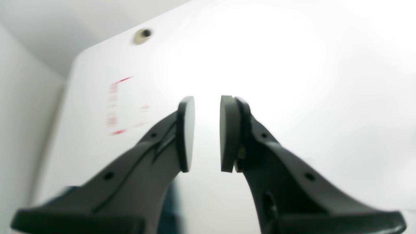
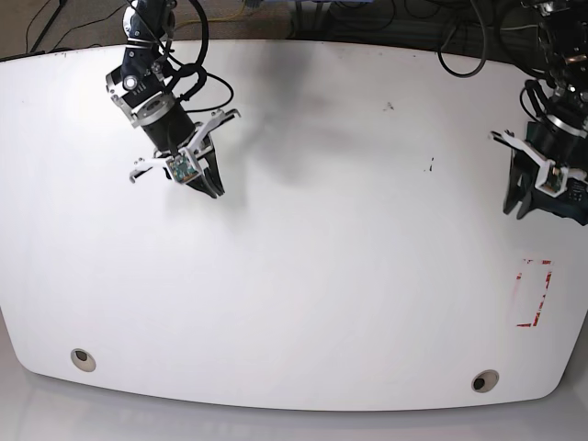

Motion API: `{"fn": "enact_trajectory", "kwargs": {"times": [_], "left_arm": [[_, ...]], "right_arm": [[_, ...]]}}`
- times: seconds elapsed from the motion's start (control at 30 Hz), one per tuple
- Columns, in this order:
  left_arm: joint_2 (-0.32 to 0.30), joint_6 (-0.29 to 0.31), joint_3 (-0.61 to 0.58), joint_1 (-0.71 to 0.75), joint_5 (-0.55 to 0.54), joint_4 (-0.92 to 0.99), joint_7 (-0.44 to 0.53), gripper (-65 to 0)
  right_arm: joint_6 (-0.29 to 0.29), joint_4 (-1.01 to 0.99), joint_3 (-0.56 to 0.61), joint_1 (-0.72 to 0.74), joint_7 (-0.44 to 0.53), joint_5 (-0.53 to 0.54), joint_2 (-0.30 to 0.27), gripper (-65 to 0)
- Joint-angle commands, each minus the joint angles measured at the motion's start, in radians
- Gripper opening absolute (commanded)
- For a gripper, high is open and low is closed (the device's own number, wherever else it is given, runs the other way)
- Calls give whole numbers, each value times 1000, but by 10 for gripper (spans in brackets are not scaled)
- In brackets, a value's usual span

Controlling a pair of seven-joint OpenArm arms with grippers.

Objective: Layout the t-shirt on the table in an organized manner, then fold the t-shirt properly
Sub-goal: 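Release the shirt at the table edge and lift both grippers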

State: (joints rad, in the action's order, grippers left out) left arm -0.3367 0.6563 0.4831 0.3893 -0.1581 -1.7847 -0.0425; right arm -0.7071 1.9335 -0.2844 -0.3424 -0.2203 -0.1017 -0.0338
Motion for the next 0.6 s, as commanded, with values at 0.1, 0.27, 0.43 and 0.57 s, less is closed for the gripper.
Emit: {"fn": "enact_trajectory", "kwargs": {"times": [0.1, 0.27, 0.43, 0.57], "left_arm": [[49, -19, 7, 113, -14, -85, 49, -533], [104, -19, 9, 221, -14, -126, 49, -533], [176, -19, 9, 351, -14, -149, 49, -533], [224, -14, 4, 443, -14, -149, 49, -533]], "right_arm": [[9, -10, -31, -106, 124, 10, -12, -618], [9, -10, -42, -220, 172, 12, -18, -620], [9, 4, -45, -347, 189, 63, -16, -620], [10, 16, -45, -462, 206, 165, -25, -621]]}}
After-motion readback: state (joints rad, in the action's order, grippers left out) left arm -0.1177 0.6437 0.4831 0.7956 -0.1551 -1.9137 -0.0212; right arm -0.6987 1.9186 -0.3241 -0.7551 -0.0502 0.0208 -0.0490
